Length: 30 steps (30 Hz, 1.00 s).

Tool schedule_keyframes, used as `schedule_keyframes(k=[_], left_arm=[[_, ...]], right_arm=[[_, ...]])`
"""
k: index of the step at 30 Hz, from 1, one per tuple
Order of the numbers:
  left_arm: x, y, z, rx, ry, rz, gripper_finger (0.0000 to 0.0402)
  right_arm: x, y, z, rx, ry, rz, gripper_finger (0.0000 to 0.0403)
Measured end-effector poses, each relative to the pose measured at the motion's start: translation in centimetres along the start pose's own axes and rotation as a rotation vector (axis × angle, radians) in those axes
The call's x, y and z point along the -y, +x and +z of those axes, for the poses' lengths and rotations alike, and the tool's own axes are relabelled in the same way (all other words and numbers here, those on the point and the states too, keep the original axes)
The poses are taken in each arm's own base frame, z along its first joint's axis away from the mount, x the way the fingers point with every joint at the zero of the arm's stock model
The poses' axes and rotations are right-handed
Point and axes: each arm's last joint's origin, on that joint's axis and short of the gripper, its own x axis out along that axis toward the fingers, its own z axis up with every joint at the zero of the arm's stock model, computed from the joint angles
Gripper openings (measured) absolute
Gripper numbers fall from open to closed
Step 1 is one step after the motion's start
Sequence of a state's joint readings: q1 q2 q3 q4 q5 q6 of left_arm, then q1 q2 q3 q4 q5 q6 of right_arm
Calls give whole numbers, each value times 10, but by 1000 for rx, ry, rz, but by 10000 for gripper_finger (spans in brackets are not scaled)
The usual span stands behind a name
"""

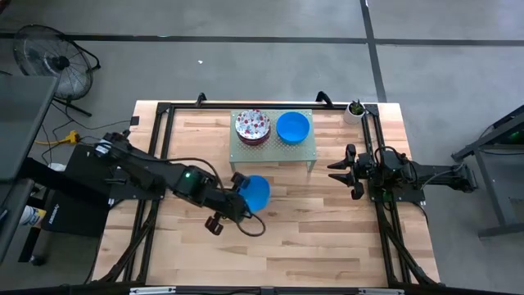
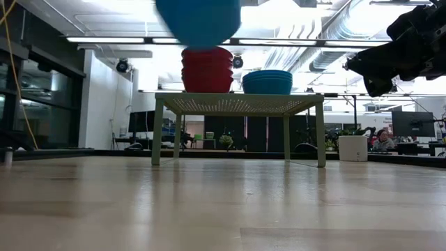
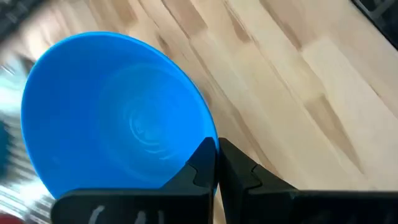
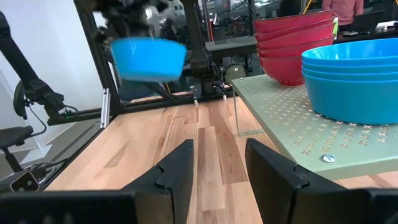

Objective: Pick & Place Mini bowls
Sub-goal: Stack the light blue bowl on the stacked light blue bowl on the shelf

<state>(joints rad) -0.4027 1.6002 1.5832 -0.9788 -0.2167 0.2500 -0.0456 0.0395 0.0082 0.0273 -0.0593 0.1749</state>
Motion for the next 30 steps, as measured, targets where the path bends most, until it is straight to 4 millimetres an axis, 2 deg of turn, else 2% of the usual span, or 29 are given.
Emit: schedule_keyframes(k=[8,13,20,24,30], left_arm=[[-44,3,43,79,-2,93,0],[-78,4,57,77,-42,139,0],[-127,8,59,53,-142,233,0],[-147,13,56,65,-182,242,0],[-146,9,47,11,-187,187,0]], right_arm=[[0,0,0,0,0,0,134],[0,0,0,0,0,0,134],[0,0,0,-3,0,0,134],[0,0,0,-6,0,-1,134],[0,1,-1,-9,1,-1,134]])
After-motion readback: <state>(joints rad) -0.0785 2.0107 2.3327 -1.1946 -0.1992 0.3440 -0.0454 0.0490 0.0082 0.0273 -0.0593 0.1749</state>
